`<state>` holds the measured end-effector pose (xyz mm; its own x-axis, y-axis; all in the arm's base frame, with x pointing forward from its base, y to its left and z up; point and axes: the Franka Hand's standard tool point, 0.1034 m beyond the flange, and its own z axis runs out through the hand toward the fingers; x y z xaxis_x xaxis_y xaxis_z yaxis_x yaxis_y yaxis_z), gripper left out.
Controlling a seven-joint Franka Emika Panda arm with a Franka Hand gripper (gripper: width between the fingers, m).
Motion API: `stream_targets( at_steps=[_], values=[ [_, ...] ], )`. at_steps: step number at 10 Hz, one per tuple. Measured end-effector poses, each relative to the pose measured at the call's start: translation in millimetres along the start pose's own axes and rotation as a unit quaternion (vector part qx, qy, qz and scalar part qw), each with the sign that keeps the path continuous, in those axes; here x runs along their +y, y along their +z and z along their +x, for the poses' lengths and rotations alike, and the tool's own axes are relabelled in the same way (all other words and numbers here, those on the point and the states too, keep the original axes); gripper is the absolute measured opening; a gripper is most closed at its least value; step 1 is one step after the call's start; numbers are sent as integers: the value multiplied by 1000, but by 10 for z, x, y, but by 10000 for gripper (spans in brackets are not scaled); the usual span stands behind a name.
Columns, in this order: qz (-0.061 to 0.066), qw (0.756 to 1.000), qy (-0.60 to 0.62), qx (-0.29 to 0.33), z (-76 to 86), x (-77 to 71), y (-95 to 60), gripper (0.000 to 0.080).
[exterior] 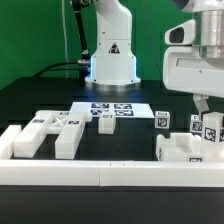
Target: Assemble chair
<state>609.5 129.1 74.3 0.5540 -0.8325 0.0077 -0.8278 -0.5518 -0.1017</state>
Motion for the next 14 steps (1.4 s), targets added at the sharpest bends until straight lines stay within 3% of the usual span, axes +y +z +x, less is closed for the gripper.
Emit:
stream_targets(
  at_steps=[1,4,6,9,12,14],
  values=[
    [0,1000,15,0,1,0,-1,291],
    [0,1000,-9,-1,-4,1,1,604],
    [-4,998,-68,-3,-11,5,-3,640],
    [0,970,-243,-1,-22,-6,0,649],
    [2,927,-374,-3,-76,-31,-6,649],
    [0,881,-473,-1,-62,-25,-5,649]
  ],
)
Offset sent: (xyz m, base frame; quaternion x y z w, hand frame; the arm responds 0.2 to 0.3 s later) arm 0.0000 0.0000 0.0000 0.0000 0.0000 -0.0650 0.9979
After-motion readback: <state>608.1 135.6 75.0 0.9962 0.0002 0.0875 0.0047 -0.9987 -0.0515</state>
